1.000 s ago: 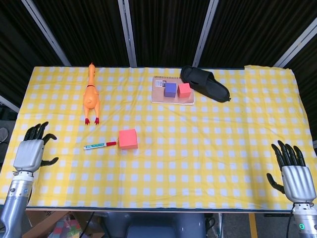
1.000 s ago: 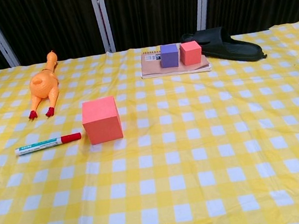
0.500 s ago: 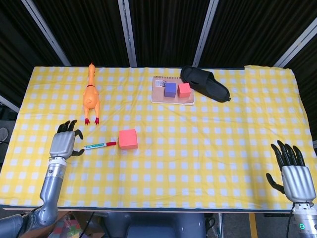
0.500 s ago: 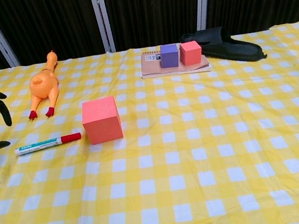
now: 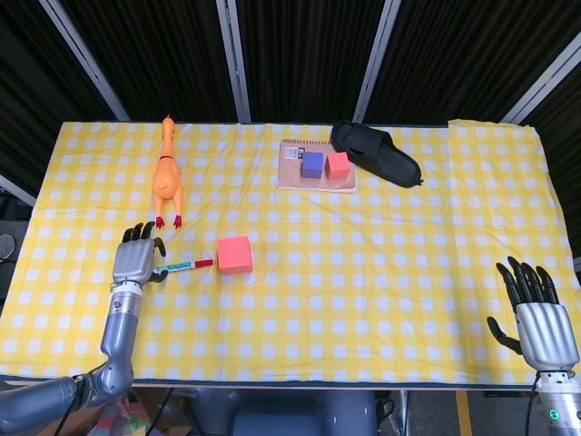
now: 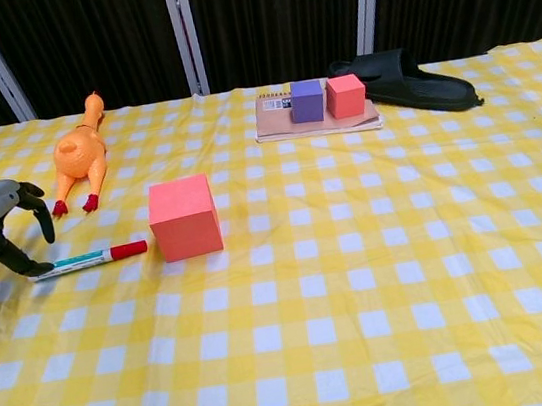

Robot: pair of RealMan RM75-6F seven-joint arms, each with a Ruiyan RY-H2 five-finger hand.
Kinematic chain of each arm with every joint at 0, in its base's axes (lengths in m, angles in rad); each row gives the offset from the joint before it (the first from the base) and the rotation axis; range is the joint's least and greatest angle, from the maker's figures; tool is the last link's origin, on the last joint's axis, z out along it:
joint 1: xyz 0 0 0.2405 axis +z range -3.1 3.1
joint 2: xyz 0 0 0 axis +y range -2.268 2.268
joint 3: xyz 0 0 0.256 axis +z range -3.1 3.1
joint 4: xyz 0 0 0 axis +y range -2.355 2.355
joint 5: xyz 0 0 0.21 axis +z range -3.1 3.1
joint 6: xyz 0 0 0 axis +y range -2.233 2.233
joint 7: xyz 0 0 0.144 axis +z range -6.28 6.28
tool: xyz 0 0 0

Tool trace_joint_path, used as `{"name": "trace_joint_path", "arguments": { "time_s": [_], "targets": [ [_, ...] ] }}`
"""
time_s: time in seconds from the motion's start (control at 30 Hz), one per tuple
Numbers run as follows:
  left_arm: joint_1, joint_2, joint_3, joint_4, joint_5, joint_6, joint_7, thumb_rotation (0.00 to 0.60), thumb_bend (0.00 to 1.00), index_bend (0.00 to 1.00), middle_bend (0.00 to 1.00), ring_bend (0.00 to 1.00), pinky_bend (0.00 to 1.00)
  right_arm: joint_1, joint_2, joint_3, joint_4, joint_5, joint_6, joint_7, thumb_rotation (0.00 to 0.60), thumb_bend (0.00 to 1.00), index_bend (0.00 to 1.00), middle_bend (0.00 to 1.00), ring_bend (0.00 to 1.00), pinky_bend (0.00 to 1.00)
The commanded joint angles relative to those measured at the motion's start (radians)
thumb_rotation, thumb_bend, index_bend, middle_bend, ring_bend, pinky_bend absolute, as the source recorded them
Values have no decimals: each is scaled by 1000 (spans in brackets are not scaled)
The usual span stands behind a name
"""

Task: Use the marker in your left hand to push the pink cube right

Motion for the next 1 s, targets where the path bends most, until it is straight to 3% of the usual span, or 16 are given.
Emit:
{"name": "trace_joint_path", "arguments": {
  "time_s": [0.03,0.4,0.73,1.0],
  "targets": [
    [-10,-10,5,14,-14,-4,12,600,279,471,47,0,76,0,0,0,0,0,-1,2,600,377,0,0,0,0],
    [-34,-45,4,55,-56,-11,8,600,313,479,49,0,76,0,1,-1,-1,-1,-1,8,600,378,0,0,0,0],
    [-48,-62,11,80,-101,-22,20,600,463,493,50,0,76,0,3,-2,-2,-3,0,15,600,378,0,0,0,0],
    [-42,-44,16,55,-53,-1,-20,600,523,517,63,0,76,-1,3,-2,-2,-5,2,20,600,378,0,0,0,0]
  ]
}}
